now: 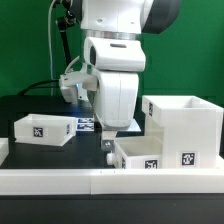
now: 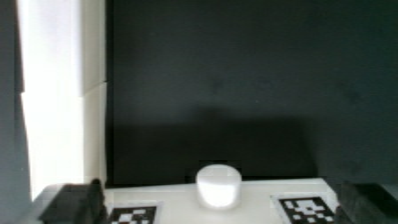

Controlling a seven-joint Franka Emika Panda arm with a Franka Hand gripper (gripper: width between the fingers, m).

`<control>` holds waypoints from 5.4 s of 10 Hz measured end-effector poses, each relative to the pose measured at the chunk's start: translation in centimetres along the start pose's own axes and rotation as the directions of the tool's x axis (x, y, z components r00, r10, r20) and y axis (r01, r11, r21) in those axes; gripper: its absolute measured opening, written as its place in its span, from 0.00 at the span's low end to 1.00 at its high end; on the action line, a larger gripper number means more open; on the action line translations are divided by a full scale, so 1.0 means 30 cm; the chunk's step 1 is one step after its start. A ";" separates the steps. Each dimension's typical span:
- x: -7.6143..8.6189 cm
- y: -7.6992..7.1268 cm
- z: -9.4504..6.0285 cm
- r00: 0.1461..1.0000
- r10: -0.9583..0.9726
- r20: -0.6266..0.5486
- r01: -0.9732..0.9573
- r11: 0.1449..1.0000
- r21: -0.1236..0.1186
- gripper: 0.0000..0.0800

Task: Assemble drawer

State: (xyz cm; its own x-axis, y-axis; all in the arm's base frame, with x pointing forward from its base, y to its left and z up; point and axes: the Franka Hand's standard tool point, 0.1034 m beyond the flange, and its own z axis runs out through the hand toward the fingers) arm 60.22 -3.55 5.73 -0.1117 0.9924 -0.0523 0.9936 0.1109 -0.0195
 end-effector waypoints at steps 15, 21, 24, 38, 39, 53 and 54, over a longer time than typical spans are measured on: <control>0.058 -0.028 0.145 0.946 0.063 -0.317 -0.040 0.996 0.079 0.81; 0.086 -0.031 0.152 0.947 0.056 -0.316 -0.040 0.998 0.055 0.81; 0.110 -0.024 0.150 0.948 0.067 -0.311 -0.055 0.997 0.048 0.81; 0.243 -0.003 0.137 0.941 0.110 -0.319 -0.098 0.994 0.053 0.81; 0.227 -0.003 0.139 0.942 0.105 -0.319 -0.095 0.994 0.049 0.81; -0.125 -0.329 0.090 0.922 0.294 -0.254 -0.284 0.956 0.074 0.81; -0.125 -0.330 0.091 0.902 0.353 -0.249 -0.341 0.936 0.090 0.81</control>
Offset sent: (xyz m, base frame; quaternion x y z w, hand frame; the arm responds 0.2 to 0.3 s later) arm -0.0253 0.0101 -0.0275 0.0042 0.1915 -0.0063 0.9815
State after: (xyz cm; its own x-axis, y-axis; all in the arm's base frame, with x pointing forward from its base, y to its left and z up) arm 50.76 -8.50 3.40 0.2534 0.9477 0.1941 0.9666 -0.2400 -0.0903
